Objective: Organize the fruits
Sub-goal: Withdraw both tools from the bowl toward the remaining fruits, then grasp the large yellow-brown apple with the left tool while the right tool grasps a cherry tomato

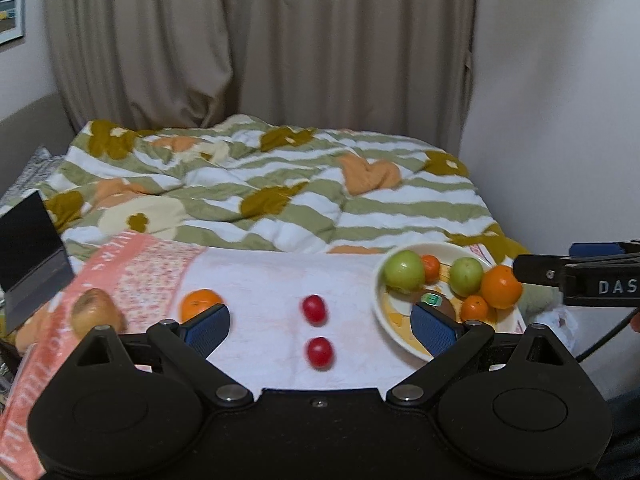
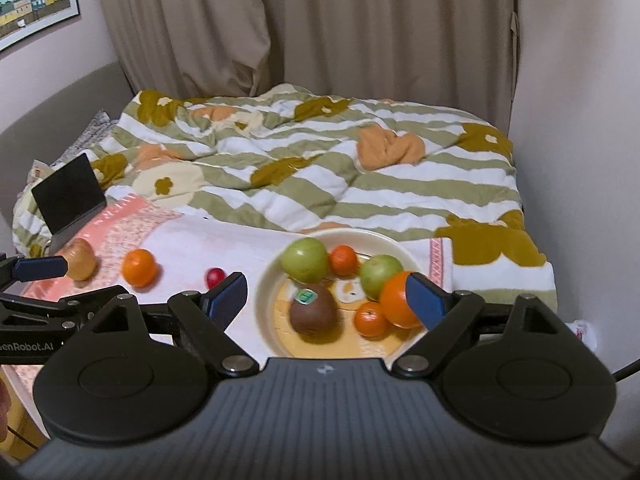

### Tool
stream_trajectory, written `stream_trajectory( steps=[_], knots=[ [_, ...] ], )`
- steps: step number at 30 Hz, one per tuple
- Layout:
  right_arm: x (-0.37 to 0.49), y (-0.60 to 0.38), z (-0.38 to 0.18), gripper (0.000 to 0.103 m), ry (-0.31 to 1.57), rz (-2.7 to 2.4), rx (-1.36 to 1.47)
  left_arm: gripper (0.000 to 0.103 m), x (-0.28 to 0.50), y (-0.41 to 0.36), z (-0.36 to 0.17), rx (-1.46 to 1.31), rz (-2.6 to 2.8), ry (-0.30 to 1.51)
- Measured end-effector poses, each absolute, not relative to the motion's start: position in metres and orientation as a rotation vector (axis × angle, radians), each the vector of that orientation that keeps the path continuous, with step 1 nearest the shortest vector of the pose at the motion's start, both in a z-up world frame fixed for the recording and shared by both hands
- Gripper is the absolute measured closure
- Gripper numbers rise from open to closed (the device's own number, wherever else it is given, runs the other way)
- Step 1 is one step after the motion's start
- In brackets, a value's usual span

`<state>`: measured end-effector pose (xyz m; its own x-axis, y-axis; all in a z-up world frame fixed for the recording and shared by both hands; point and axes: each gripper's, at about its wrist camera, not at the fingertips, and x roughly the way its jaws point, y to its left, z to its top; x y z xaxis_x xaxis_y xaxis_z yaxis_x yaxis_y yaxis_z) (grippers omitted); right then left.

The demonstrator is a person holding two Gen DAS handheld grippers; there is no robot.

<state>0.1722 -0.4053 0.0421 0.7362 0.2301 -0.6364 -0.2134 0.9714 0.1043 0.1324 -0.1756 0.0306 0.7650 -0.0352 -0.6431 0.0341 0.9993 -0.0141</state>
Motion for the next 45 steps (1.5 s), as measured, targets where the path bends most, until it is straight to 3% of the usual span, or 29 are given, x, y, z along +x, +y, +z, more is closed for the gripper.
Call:
stream_trajectory(
  steps=[20, 31, 45],
  knots=[
    [0.137, -0.253, 0.053, 0.001, 0.741, 0.263, 0.032, 0.0, 0.116, -0.011, 0.032, 0.004, 0.048, 0.672],
    [0.154, -0.185, -0.001, 0.001, 0.76, 0.163, 0.088, 0.0, 0.145, 0.058, -0.013, 0.059, 0.055, 0.687],
    [0.202, -0.195, -0.089, 0.004, 0.817, -0.002, 0.08, 0.001, 0.201, 0.076, -0.076, 0.024, 0.081, 0.756]
  ],
)
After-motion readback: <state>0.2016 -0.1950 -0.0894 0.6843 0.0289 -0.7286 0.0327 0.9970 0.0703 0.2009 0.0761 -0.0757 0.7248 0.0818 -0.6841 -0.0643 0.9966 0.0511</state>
